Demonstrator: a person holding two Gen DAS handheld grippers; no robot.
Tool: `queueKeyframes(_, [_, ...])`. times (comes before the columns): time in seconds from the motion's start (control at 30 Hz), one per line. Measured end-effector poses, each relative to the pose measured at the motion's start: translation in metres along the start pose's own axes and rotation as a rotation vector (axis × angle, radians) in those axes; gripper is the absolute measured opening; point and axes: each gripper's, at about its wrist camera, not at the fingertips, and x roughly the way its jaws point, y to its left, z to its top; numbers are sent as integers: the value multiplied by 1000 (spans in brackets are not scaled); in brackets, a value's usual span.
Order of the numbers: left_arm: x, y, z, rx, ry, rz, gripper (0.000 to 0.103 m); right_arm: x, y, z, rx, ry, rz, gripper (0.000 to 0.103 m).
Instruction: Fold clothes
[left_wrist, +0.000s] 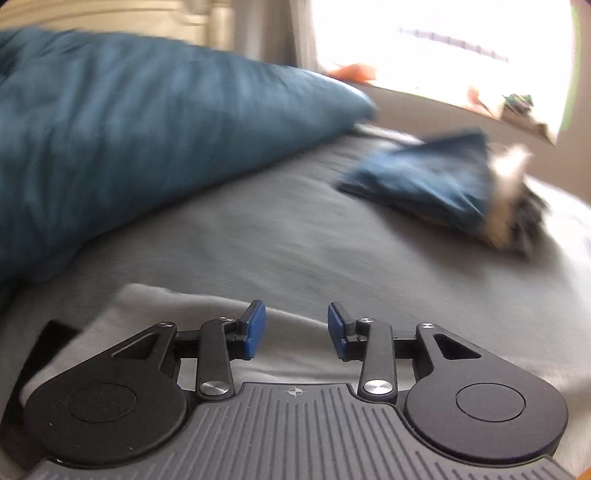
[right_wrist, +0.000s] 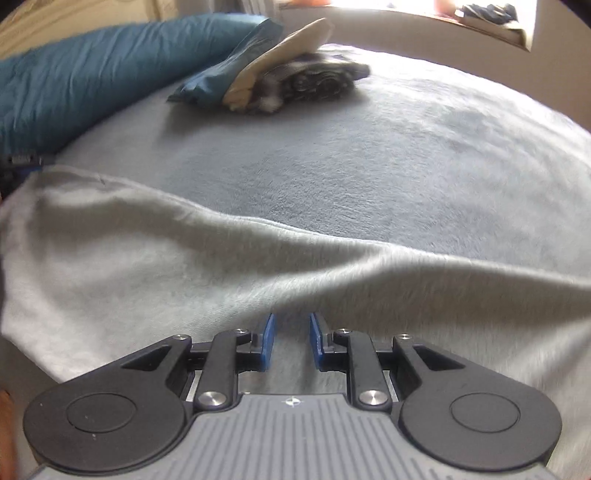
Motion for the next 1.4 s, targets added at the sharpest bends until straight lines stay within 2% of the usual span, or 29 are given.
queueKeyframes(0.07, [18,-11,-7,42,76,33,38,3,-2,-10,-38,20,-12,22])
queueKeyframes(0.1, [28,-8,-12,29,111,62,38,0,-5,-15,-40,35,-11,22])
queueKeyframes(0.2, [37,9,-18,-62,101,75,39,-21,-19,-43,-19,126,-7,22])
queueKeyframes(0.3, [39,14,-15,-78,107,80,39,-48,-25,-69,-43,218,-45,22])
queueKeyframes(0.37, [40,13,-16,-66,105,90,39,-60,-30,-74,-36,268,-87,25])
queueKeyframes(0.47, [43,9,-15,-44,98,105,40,-71,-29,-63,-37,244,-132,25])
queueKeyframes(0.6, [38,6,-16,-42,94,101,42,-60,-9,-38,-26,154,-25,25])
queueKeyframes(0.67, [37,10,-14,-47,101,100,42,-47,4,-37,-65,165,15,25])
queueKeyframes(0.73, [32,16,-10,-54,98,105,42,-36,4,-55,-119,222,-20,26])
queueKeyframes(0.83, [11,26,-5,-46,37,103,42,-58,-24,-71,-5,264,-21,26])
queueKeyframes(0.93, [-21,13,-2,32,-39,18,42,-82,-39,-81,31,312,-111,26])
queueKeyframes(0.97, [-30,3,-1,57,-46,-42,42,-89,-42,-82,29,307,-142,26])
queueKeyframes(1.03, [-46,-27,-2,120,-53,-208,42,-96,-46,-73,32,239,-175,26])
queueKeyframes(1.13, [-54,-87,-14,241,-12,-427,43,-88,-48,-51,40,86,-212,26])
queueKeyframes(1.17, [-54,-107,-21,273,13,-488,43,-81,-51,-49,42,66,-227,26])
queueKeyframes(1.23, [-49,-138,-38,319,64,-564,43,-63,-64,-52,65,61,-250,26])
queueKeyframes(1.27, [-46,-152,-47,344,87,-594,43,-55,-71,-54,76,58,-261,26])
queueKeyframes(1.33, [-40,-170,-61,405,103,-574,43,-51,-87,-73,112,62,-298,25])
queueKeyframes(1.4, [-32,-171,-63,395,118,-535,42,-66,-106,-95,183,56,-345,25])
